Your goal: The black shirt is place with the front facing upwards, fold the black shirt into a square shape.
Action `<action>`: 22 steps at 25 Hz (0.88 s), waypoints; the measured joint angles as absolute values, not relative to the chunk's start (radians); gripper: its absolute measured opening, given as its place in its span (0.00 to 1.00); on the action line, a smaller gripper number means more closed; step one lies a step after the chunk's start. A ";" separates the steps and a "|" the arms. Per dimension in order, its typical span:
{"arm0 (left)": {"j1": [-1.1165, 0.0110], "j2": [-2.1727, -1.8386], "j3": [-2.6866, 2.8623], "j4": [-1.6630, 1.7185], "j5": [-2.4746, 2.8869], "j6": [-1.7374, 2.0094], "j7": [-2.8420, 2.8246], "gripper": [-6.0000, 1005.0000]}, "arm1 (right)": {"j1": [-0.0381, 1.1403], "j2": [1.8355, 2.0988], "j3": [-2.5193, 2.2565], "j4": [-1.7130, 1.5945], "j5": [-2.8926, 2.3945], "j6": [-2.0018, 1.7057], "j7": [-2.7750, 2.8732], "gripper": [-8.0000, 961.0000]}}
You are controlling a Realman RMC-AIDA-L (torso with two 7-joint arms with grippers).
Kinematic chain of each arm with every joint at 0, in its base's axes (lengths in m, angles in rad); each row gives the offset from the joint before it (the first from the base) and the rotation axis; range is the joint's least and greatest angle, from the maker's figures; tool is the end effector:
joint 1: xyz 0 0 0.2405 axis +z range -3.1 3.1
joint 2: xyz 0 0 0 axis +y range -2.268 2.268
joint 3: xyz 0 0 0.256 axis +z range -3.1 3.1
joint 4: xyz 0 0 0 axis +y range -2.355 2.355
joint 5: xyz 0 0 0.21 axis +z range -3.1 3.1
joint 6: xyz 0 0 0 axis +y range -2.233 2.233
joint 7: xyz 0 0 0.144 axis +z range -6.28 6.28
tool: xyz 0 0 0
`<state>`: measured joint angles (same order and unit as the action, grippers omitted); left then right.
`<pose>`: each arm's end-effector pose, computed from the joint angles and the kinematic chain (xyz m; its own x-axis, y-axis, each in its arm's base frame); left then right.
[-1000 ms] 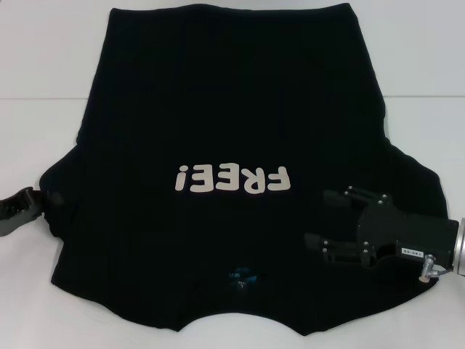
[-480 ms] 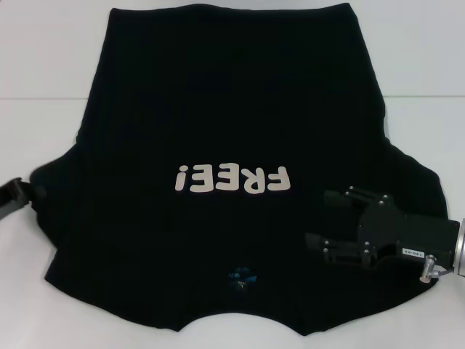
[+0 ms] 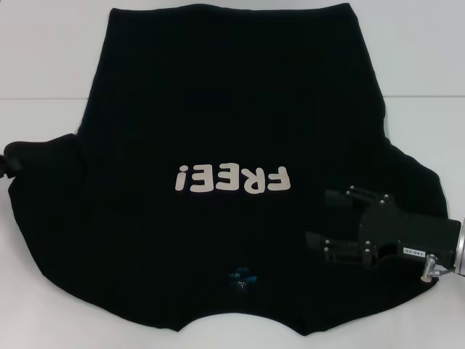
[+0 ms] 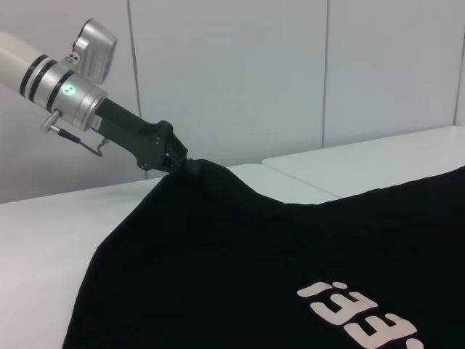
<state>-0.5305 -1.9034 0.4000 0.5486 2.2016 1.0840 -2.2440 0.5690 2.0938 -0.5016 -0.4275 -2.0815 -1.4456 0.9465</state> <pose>-0.3794 0.3687 0.0992 0.0274 0.6640 0.7472 0.9920 0.0744 -0.1025 0.2787 0.3256 -0.0339 0.8583 -0.1420 -0.4931 -0.3248 -0.8942 -0.3080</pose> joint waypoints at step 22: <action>-0.614 -1.933 0.425 0.570 2.193 1.276 -2.255 0.01 | 0.569 2.094 -0.505 -0.423 -2.082 -1.444 0.946 0.93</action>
<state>-0.6143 -1.9327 0.4249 0.5697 2.1931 1.2760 -2.2550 0.5691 2.0939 -0.5047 -0.4233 -2.0820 -1.4436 0.9465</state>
